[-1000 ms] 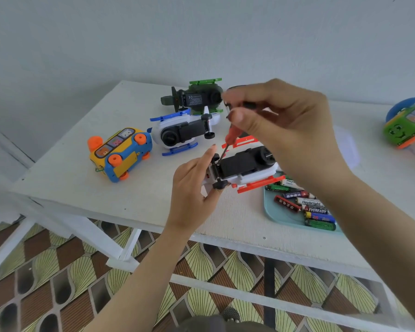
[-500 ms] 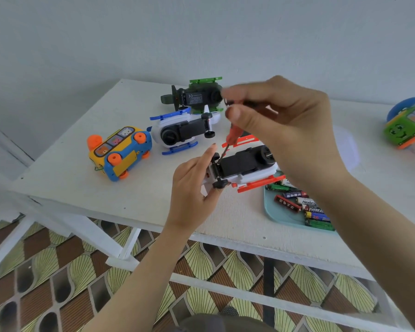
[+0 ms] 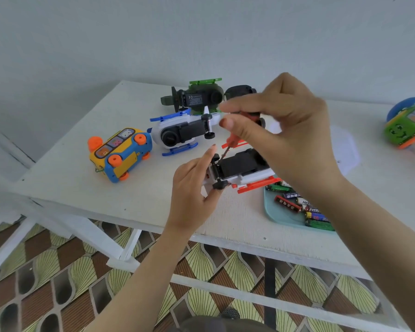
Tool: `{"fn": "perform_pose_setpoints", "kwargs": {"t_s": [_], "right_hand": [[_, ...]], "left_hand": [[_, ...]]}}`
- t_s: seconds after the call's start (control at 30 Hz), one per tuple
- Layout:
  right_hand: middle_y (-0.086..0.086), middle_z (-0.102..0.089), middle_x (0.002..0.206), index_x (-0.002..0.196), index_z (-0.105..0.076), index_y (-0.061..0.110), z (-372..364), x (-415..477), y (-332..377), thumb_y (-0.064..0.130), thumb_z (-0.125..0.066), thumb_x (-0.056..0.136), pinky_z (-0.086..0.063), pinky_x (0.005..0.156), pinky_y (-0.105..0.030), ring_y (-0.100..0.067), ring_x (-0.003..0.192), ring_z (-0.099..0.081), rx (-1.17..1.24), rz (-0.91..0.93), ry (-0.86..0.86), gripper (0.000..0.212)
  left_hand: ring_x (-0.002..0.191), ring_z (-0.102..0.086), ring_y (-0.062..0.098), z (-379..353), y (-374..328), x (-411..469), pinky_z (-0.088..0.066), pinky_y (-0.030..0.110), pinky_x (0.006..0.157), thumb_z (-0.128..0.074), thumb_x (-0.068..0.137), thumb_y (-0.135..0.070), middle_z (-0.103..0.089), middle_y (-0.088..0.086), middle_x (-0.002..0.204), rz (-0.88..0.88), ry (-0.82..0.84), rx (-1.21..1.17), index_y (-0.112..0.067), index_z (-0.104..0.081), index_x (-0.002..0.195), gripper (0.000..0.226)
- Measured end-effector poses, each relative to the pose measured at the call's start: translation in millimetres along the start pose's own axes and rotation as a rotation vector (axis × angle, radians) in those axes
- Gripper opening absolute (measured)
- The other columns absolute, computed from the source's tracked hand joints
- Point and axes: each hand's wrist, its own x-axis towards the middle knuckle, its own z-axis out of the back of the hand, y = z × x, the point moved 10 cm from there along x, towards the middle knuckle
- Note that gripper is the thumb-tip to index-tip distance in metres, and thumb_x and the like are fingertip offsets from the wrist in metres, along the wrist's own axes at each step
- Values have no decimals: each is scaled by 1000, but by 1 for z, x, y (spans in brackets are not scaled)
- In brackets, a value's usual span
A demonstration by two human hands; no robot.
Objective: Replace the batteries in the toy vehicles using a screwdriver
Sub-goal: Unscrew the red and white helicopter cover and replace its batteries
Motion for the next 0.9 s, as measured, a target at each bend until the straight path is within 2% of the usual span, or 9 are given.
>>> {"fn": "perform_pose_setpoints", "kwargs": {"t_s": [0.07, 0.13, 0.23, 0.33, 0.47, 0.63, 0.77, 0.83, 0.9], "right_hand": [[-1, -62, 85, 105, -72, 11, -1, -2, 9, 16, -65, 90, -44, 78, -19, -8, 90, -53, -172, 120, -11, 18], [-10, -65, 104, 115, -67, 4, -7, 0, -1, 7, -51, 94, -46, 91, -26, -13, 107, -57, -51, 45, 80, 27], [-22, -67, 99, 125, -56, -4, -17, 1, -8, -4, -46, 95, -54, 81, -40, -37, 79, -62, 295, -110, 208, 32], [-12, -68, 90, 120, -57, 1, -14, 1, -9, -3, -60, 88, -56, 70, -43, -40, 70, -60, 443, -171, 164, 33], [-7, -67, 83, 101, -72, 13, 0, 3, -5, 19, -67, 88, -45, 70, -15, 4, 81, -52, -51, -19, 18, 15], [-10, -69, 81, 116, -64, 0, -3, 1, -4, 6, -36, 98, -41, 101, -24, -12, 123, -51, -70, 17, 69, 33], [-26, -66, 88, 124, -56, -4, -13, 0, -8, -8, -46, 94, -54, 80, -46, -38, 78, -64, 344, -144, 171, 32], [-14, -68, 86, 119, -60, 2, -11, 2, -10, -3, -60, 89, -55, 72, -47, -39, 68, -62, 419, -161, 133, 31], [5, -65, 78, 108, -69, 13, -4, 4, -9, 11, -71, 83, -53, 74, -34, -24, 76, -63, 201, -93, 54, 24]], "left_hand": [[107, -50, 15, 0, 0, 0, -22, 12, 105, -62, 84, -34, -66, 9, 110, -1, 0, 5, -14, -34, 140, 66], [107, -51, 14, -1, 1, -1, -21, 12, 106, -62, 84, -35, -66, 9, 111, 6, 10, 7, -14, -33, 141, 67], [107, -50, 15, -2, 2, -1, -21, 11, 106, -62, 85, -35, -66, 9, 112, 12, 15, 13, -15, -32, 142, 68], [107, -51, 15, -1, 1, -1, -24, 14, 104, -63, 85, -34, -65, 9, 111, 7, 0, 6, -14, -34, 141, 67], [107, -50, 15, -1, 0, -1, -21, 12, 106, -62, 85, -35, -66, 9, 110, 1, 3, 15, -14, -33, 141, 66], [106, -52, 16, -1, 0, -1, -20, 10, 106, -61, 85, -35, -67, 9, 111, 12, 12, 18, -14, -33, 141, 66], [107, -50, 16, -1, 0, 0, -21, 10, 105, -60, 85, -36, -67, 11, 112, 15, 10, 16, -15, -32, 141, 66], [108, -50, 16, -1, 0, -1, -21, 10, 105, -61, 85, -36, -66, 11, 113, 16, 10, 10, -15, -32, 141, 67], [108, -50, 16, -1, 1, -1, -21, 11, 105, -61, 85, -35, -66, 10, 112, 18, 7, 6, -15, -32, 141, 67]]}}
